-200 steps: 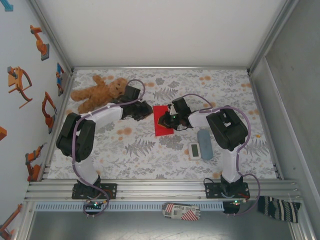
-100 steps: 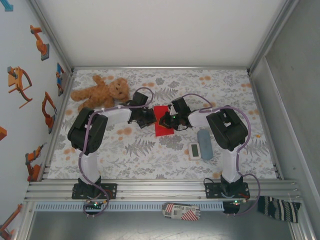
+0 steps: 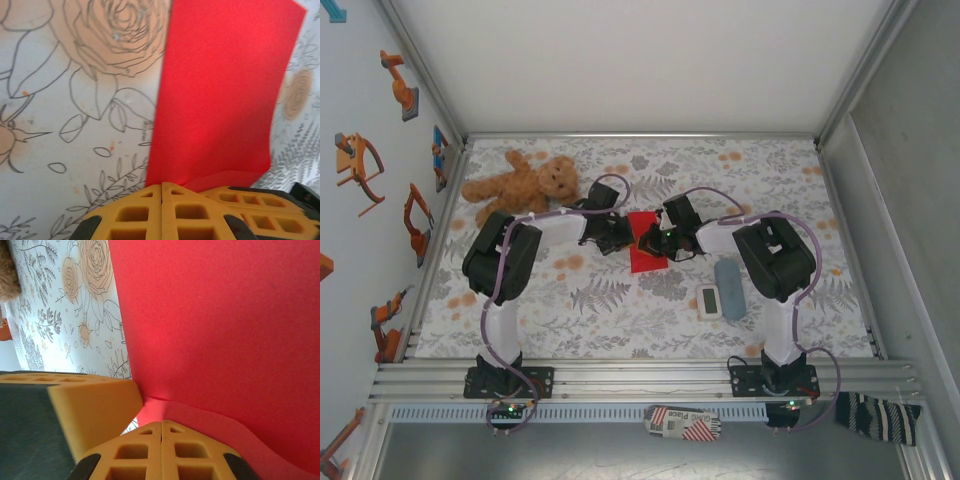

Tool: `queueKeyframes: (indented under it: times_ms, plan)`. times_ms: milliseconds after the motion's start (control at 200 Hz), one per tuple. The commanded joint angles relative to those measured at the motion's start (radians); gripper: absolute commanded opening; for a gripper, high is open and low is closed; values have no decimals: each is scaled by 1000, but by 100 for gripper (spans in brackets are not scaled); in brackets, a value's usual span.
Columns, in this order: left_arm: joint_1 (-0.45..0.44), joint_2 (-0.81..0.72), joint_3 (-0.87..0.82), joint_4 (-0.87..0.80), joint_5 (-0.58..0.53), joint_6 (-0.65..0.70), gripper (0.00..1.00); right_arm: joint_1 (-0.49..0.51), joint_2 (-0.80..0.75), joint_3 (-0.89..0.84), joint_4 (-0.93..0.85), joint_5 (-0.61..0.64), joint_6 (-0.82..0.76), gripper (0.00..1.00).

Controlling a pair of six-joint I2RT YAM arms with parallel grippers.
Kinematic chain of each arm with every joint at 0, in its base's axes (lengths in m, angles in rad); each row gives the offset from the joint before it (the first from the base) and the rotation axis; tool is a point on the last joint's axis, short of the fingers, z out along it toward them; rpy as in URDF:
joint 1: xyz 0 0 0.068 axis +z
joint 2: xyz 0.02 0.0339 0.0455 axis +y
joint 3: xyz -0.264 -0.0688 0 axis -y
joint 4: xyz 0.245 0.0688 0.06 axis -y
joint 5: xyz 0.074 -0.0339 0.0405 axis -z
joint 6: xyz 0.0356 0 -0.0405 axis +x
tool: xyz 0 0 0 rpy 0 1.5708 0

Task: Fold a paper plane with a square sheet of paper (pick it up from the middle)
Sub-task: Fold the triangle a second time at the center of the table.

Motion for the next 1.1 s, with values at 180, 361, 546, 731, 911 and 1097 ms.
queueKeyframes:
  times_ms: [180, 361, 546, 731, 911, 1097]
  plan:
    - [-6, 26, 33, -60, -20, 28, 6, 5, 1, 12, -62, 22, -21, 0]
    - [-6, 37, 26, -86, -34, 31, 5, 4, -83, 44, -108, 23, -53, 0]
    - [-5, 42, 25, -87, -31, 34, 5, 2, -155, 34, -196, 124, -116, 1]
    - [-6, 44, 29, -84, -25, 37, 5, -2, -116, 38, -187, 112, -123, 1]
    - [-6, 41, 33, -84, -22, 39, 5, -3, -63, 71, -184, 89, -128, 0]
    - [-4, 32, 54, -88, -11, 48, 5, -13, -39, 51, -185, 102, -123, 0]
